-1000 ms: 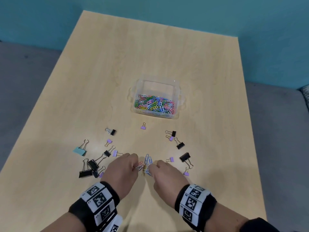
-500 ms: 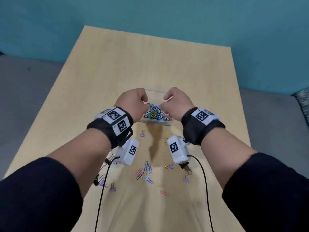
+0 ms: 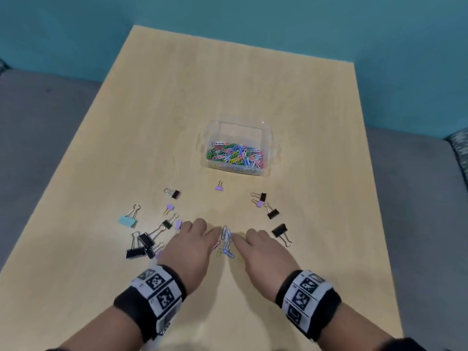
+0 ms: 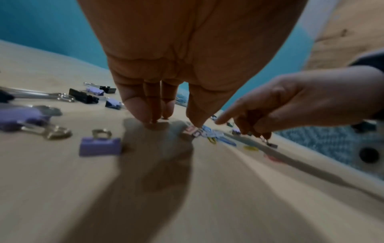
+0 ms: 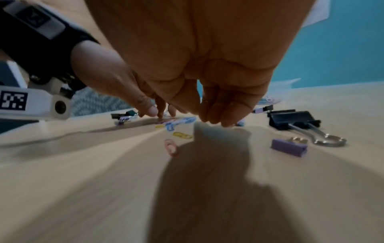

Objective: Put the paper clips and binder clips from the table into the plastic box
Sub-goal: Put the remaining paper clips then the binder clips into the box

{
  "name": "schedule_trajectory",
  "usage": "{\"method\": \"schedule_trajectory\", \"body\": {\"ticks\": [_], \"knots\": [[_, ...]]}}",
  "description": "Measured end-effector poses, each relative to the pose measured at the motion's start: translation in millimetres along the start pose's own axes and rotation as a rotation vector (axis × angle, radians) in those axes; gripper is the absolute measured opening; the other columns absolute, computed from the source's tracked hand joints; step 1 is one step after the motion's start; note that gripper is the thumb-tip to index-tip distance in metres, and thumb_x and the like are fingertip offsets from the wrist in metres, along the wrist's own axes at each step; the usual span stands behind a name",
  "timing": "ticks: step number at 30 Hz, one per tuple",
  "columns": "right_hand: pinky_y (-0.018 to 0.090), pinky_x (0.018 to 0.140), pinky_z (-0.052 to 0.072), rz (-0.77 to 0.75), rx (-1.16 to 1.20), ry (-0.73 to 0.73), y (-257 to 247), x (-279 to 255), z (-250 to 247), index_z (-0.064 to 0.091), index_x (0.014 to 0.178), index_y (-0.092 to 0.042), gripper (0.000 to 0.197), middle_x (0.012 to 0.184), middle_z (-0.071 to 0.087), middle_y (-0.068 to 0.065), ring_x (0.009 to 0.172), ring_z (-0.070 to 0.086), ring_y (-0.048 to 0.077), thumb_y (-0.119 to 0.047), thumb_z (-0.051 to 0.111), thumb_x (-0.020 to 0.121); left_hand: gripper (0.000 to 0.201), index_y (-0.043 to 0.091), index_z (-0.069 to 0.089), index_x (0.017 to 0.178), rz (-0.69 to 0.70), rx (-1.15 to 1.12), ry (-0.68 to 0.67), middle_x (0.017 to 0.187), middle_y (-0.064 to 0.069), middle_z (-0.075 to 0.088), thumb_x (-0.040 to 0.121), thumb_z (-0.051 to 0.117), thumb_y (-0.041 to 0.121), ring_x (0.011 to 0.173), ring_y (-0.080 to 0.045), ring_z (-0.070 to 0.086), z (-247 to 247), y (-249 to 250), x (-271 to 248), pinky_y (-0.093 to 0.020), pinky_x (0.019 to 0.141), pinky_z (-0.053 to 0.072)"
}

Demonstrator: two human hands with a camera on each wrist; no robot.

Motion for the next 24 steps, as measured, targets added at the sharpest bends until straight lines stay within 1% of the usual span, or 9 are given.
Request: {"method": "schedule_trajectory", "body": {"ticks": [4, 6, 9, 11, 13, 15, 17, 20, 24], "knots": [[0.041, 0.068, 0.042, 0.017, -0.094, 0.027, -4.1, 2.5, 9.5, 0.026, 0.144, -0.012, 0.079, 0.108, 0.048, 0.013, 0.092, 0.048, 0.035, 0.0, 0.051, 0.07, 0.066, 0.021, 0.053, 0.116, 0.04, 0.147, 0.046, 0.092, -0.006, 0.05, 0.052, 0.059, 0.004, 0.074, -0.026, 0.045, -0.5, 7.6, -9.8, -0.034, 0.05, 0.042], [0.039, 0.062, 0.046, 0.013, -0.129, 0.022, -3.3, -5.1, 11.1, 0.04, 0.136, -0.009, 0.076, 0.099, 0.054, 0.011, 0.082, 0.052, 0.032, -0.004, 0.058, 0.062, 0.059, 0.021, 0.057, 0.107, 0.053, 0.162, 0.033, 0.089, -0.006, 0.052, 0.051, 0.058, 0.003, 0.071, -0.026, 0.047, -1.7, 9.6, -16.1, -0.033, 0.048, 0.042], [0.031, 0.052, 0.038, -0.015, -0.1, 0.05, 0.0, -23.1, 17.6, 0.056, 0.116, -0.015, 0.064, 0.087, 0.053, 0.003, 0.071, 0.05, 0.024, -0.007, 0.064, 0.054, 0.042, 0.026, 0.063, 0.101, 0.027, 0.033, 0.009, 0.09, 0.0, 0.052, 0.063, 0.069, 0.009, 0.072, -0.022, 0.05, -0.5, 7.9, -28.9, -0.031, 0.052, 0.045], [0.028, 0.052, 0.034, 0.061, 0.047, 0.071, 9.1, -36.4, 20.8, 0.056, 0.111, -0.022, 0.051, 0.088, 0.049, -0.002, 0.075, 0.05, 0.022, -0.007, 0.061, 0.062, 0.034, 0.027, 0.06, 0.113, -0.083, -0.189, -0.025, 0.101, 0.001, 0.052, 0.08, 0.064, 0.02, 0.086, -0.021, 0.052, -0.5, 3.2, -34.4, -0.03, 0.072, 0.047], [0.029, 0.066, 0.043, 0.161, 0.19, 0.058, 19.3, -47.3, 27.3, 0.049, 0.12, -0.025, 0.044, 0.102, 0.048, -0.003, 0.092, 0.05, 0.022, -0.013, 0.055, 0.078, 0.037, 0.029, 0.051, 0.124, -0.19, -0.324, -0.041, 0.11, 0.004, 0.048, 0.088, 0.054, 0.026, 0.095, -0.018, 0.052, 0.5, -1.1, -36.8, -0.027, 0.082, 0.042], [0.027, 0.081, 0.043, 0.186, 0.26, 0.017, 20.7, -54.8, 33.2, 0.038, 0.133, -0.029, 0.05, 0.113, 0.045, -0.004, 0.102, 0.045, 0.02, -0.019, 0.052, 0.085, 0.04, 0.029, 0.047, 0.127, -0.202, -0.315, -0.051, 0.111, 0.005, 0.046, 0.088, 0.054, 0.027, 0.096, -0.017, 0.051, 3.4, 0.9, -35.1, -0.027, 0.081, 0.042], [0.025, 0.079, 0.041, 0.171, 0.278, 0.017, 17.5, -54.0, 35.7, 0.031, 0.138, -0.033, 0.056, 0.113, 0.042, -0.005, 0.104, 0.042, 0.019, -0.02, 0.052, 0.088, 0.04, 0.026, 0.046, 0.126, -0.172, -0.281, -0.064, 0.109, 0.003, 0.045, 0.087, 0.054, 0.025, 0.096, -0.018, 0.051, 7.0, 6.6, -31.0, -0.028, 0.079, 0.042], [0.027, 0.072, 0.04, 0.15, 0.26, 0.069, 11.1, -40.3, 32.7, 0.037, 0.134, -0.036, 0.049, 0.108, 0.044, -0.004, 0.1, 0.042, 0.02, -0.019, 0.051, 0.09, 0.035, 0.023, 0.048, 0.123, -0.147, -0.234, -0.063, 0.108, 0.001, 0.047, 0.088, 0.052, 0.021, 0.097, -0.022, 0.052, 10.4, 12.1, -21.1, -0.033, 0.08, 0.045], [0.038, 0.072, 0.049, 0.123, 0.214, 0.086, 11.4, -16.7, 32.3, 0.049, 0.121, -0.03, 0.034, 0.108, 0.048, -0.002, 0.102, 0.043, 0.022, -0.014, 0.049, 0.09, 0.036, 0.027, 0.048, 0.124, -0.123, -0.198, -0.016, 0.106, 0.0, 0.049, 0.089, 0.049, 0.018, 0.094, -0.022, 0.053, 11.8, 17.6, -5.0, -0.034, 0.076, 0.047]]}}
Point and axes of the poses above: each hand's wrist, its own x-axis towards the middle knuckle, its own z-axis out of the palm, y = z × x, the point moved 4 cm from there along x, towards the middle knuckle
